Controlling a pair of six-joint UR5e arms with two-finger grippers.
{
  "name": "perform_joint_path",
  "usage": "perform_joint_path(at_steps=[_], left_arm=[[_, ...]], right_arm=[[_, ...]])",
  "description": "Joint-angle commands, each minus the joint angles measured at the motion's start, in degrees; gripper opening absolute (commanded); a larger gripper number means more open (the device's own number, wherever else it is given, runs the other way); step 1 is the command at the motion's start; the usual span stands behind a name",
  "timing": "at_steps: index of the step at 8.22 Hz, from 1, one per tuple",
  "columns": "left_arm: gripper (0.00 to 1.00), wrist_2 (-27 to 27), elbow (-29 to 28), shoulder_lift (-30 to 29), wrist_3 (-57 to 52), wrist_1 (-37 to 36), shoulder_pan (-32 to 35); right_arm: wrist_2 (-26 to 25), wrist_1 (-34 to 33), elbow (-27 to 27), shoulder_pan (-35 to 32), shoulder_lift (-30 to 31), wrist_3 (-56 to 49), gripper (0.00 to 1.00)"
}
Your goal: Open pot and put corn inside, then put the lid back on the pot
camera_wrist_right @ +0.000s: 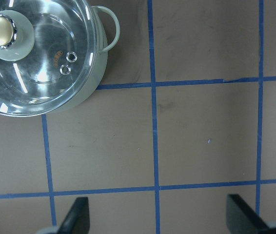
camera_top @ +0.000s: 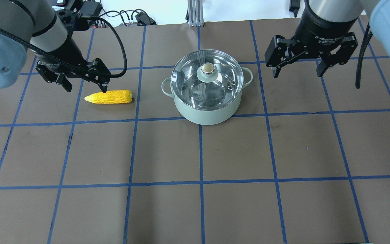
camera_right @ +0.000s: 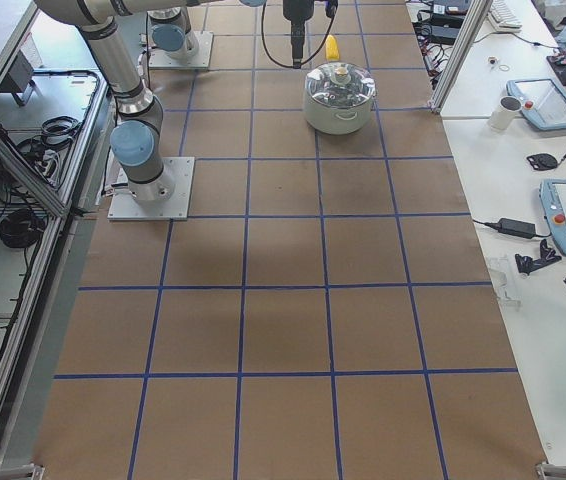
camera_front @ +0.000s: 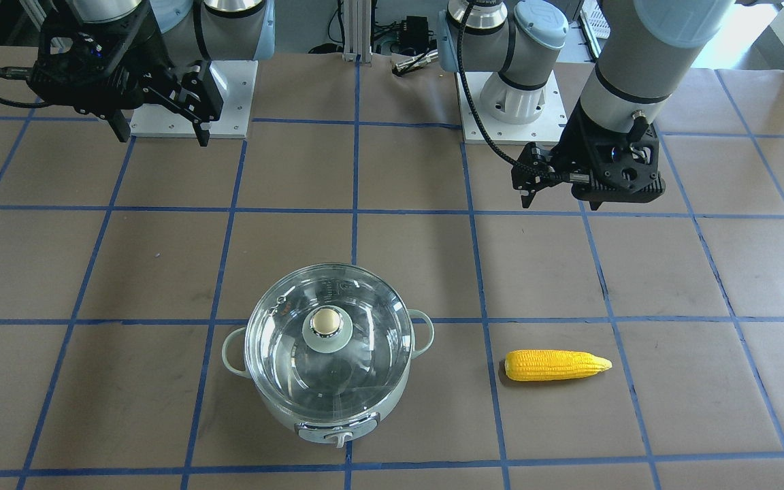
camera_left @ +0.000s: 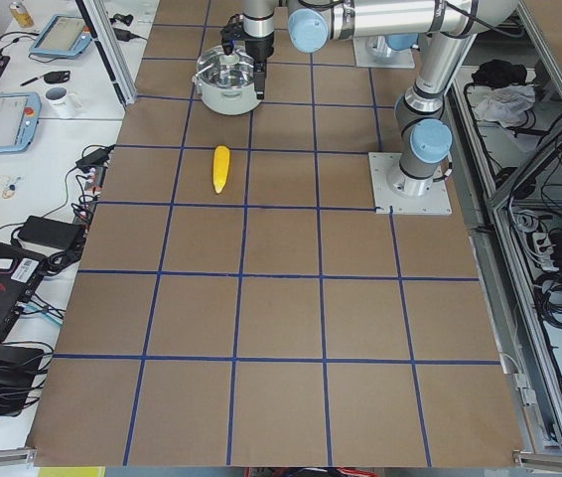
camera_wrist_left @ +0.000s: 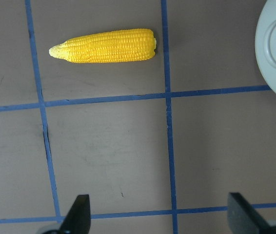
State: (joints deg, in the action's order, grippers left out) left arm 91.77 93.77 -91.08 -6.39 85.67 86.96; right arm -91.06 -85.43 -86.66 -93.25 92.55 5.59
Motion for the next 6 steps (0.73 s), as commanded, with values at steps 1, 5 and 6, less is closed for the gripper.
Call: perform_joint_path(at_steps=[1,5,6], left_arm=[[1.0,0.6,-0.17,-2.51,-18.67,-3.82,-0.83],[1.0,0.51,-0.52,-8.31,-42.5,-11.48,-1.62],[1.0,0.34,-0.17,-9.02,-45.26,-13.32,-2.75]], right_arm=[[0.0,-0.09,0.0,0.0,0.0,0.12,1.0],[0.09,-3.57,0.26,-0.17,-1.66,0.38,1.0],[0.09,-6.3,1.22,-0.35,-3.67,0.73,1.0]])
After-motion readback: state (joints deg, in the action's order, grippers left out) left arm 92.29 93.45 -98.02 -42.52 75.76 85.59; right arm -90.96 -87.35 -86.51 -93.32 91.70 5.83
